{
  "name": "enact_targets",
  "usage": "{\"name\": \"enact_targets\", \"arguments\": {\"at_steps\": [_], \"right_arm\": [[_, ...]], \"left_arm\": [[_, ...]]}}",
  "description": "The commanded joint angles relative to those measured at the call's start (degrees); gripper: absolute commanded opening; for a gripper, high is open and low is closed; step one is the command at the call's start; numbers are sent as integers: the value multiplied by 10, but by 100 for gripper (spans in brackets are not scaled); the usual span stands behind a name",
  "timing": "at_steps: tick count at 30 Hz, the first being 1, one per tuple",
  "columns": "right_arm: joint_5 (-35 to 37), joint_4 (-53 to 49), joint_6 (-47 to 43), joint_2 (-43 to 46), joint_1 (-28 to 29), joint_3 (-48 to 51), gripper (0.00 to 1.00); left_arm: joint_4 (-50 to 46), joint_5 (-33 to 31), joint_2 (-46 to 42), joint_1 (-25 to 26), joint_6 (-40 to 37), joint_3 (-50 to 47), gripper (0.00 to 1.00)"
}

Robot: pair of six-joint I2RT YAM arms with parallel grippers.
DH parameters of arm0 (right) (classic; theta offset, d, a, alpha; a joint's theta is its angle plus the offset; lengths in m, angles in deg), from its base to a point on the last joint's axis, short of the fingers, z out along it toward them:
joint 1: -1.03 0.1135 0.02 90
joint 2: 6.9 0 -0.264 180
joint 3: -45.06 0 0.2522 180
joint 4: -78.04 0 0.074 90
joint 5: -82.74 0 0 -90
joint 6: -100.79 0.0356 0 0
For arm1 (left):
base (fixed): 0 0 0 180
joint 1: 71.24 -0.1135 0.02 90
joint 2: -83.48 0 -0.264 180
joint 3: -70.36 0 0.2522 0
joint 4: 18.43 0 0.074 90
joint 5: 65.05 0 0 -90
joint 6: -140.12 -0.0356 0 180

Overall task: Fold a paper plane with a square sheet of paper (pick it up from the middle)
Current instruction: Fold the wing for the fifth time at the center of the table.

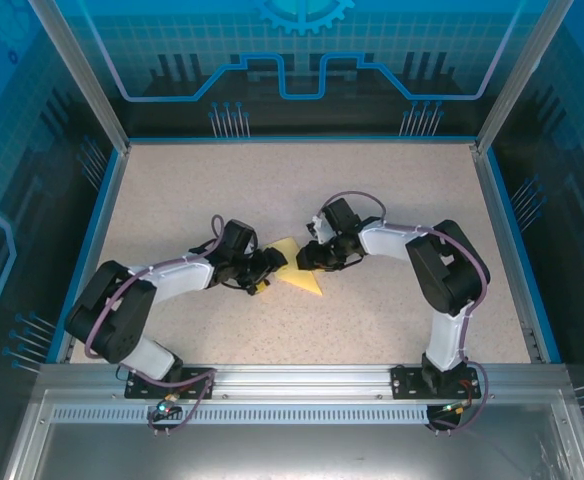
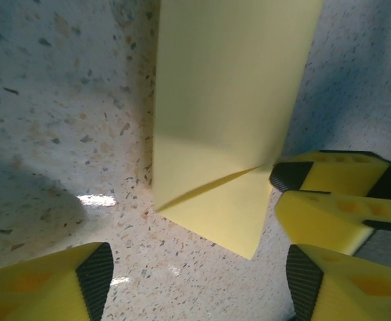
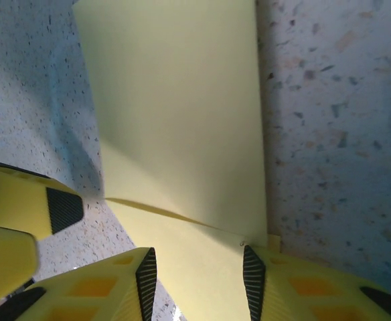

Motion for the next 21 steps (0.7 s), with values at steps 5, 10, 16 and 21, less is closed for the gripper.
{"name": "enact_targets", "arguments": {"at_steps": [5, 10, 16, 21], "right_arm": [[-34, 3, 15, -10, -18, 14, 36], [-36, 6, 15, -14, -19, 18, 36], [-40, 12, 19, -16, -20, 20, 36], [-41, 18, 19, -11, -20, 21, 37]], "left_arm": [[34, 16, 35, 11, 30, 18, 52], [64, 25, 52, 13, 36, 23, 43], [85, 36, 63, 17, 36, 30, 38], [92, 42, 70, 20, 37, 33, 26]]}}
